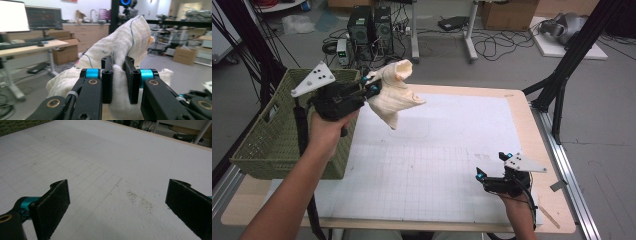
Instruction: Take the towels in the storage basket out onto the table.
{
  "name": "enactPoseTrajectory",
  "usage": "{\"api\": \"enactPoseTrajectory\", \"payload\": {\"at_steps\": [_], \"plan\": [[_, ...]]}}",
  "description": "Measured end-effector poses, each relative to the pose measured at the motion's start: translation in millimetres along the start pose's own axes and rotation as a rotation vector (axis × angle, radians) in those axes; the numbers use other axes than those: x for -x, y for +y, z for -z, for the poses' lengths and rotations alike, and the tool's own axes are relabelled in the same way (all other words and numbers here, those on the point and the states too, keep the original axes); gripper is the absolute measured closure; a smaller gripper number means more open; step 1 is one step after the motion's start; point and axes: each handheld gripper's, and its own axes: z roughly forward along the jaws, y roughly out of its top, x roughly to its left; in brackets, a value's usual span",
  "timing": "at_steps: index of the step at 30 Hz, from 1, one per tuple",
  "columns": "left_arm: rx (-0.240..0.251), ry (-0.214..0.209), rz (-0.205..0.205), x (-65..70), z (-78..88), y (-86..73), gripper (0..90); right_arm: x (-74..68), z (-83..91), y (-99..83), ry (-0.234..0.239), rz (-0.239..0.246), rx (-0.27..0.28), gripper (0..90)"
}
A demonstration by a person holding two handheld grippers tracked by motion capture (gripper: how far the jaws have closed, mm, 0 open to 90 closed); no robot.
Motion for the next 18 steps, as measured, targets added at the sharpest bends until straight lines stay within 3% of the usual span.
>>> {"api": "enactPoseTrajectory", "payload": {"at_steps": [8, 11, 18], "plan": [[-0.015, -0.122, -0.008, 27.9, -31.1, -21.1, 78.9, 0.1, -0.6, -0.1, 0.001, -0.004, -0.005, 4.8], [-0.03, -0.174, 0.01, 38.8, -47.7, -37.4, 78.8, 0.8, -0.1, -0.2, -0.001, -0.006, -0.003, 4.8], [-0.056, -0.263, 0.002, 61.2, -78.8, -74.8, 78.8, 2.2, 0.6, -0.5, -0.004, -0.007, 0.0, 4.8]]}}
